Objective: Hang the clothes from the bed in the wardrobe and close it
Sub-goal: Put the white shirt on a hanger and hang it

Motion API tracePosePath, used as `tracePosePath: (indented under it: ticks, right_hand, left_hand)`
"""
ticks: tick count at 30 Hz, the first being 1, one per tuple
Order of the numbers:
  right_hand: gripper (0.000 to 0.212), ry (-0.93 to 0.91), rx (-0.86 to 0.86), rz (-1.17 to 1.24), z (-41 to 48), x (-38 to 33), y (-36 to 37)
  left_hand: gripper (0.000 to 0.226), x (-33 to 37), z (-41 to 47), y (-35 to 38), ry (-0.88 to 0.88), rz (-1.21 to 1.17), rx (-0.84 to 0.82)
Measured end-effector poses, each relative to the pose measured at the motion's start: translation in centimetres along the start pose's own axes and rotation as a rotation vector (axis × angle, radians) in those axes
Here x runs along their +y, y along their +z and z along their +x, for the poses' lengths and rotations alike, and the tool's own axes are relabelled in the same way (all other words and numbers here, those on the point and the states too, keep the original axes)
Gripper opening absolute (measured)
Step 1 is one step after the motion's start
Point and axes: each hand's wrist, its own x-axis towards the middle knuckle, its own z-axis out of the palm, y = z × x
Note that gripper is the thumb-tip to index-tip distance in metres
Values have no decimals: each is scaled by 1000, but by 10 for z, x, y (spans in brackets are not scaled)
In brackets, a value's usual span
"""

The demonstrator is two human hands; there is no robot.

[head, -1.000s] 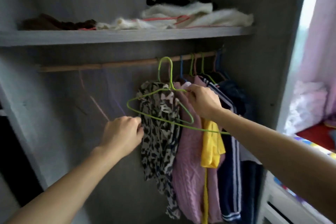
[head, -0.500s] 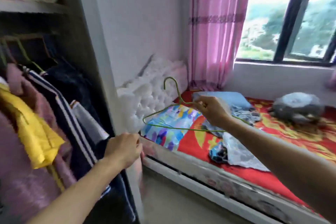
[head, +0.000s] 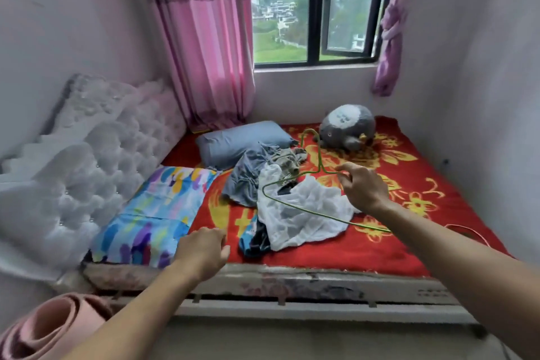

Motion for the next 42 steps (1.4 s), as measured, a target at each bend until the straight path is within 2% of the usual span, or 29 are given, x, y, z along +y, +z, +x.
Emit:
tracePosePath:
  ticks: [9, 17, 22, 29, 31, 34, 36, 37, 39, 42]
  right_hand:
    - [25, 394, 22, 1, 105, 111, 47]
    - [23, 720, 149, 89, 162, 210, 91]
    - [25, 886, 132, 103, 215, 284, 159]
    - [24, 1144, 120, 251, 281, 381, 281]
    - [26, 1183, 7, 235, 290, 401, 312]
    - [40, 1160, -240, -41, 286, 422, 353]
    - [45, 1043, -323, -262, 275, 423, 377]
    - [48, 929, -333, -331, 269, 422, 391]
    - [45, 622, -365, -344, 262, 409, 418]
    - [25, 220, -525, -143, 255, 371, 466]
  left_hand:
    - [13, 51, 206, 56, 193, -29, -200]
    - [17, 90, 317, 118, 280, 3, -370]
    - [22, 111, 373, 165, 293, 36, -435]
    - [15, 145, 454, 258, 242, 31, -535]
    - [16, 154, 470, 289, 227, -6, -545]
    - [18, 162, 482, 334, 222, -40, -562]
    - [13, 162, 484, 359, 265, -44, -544]
    - [13, 162, 485, 370, 309, -24, -552]
    - [29, 158, 485, 394, 343, 46, -536]
    - [33, 145, 485, 433, 315, 88, -498]
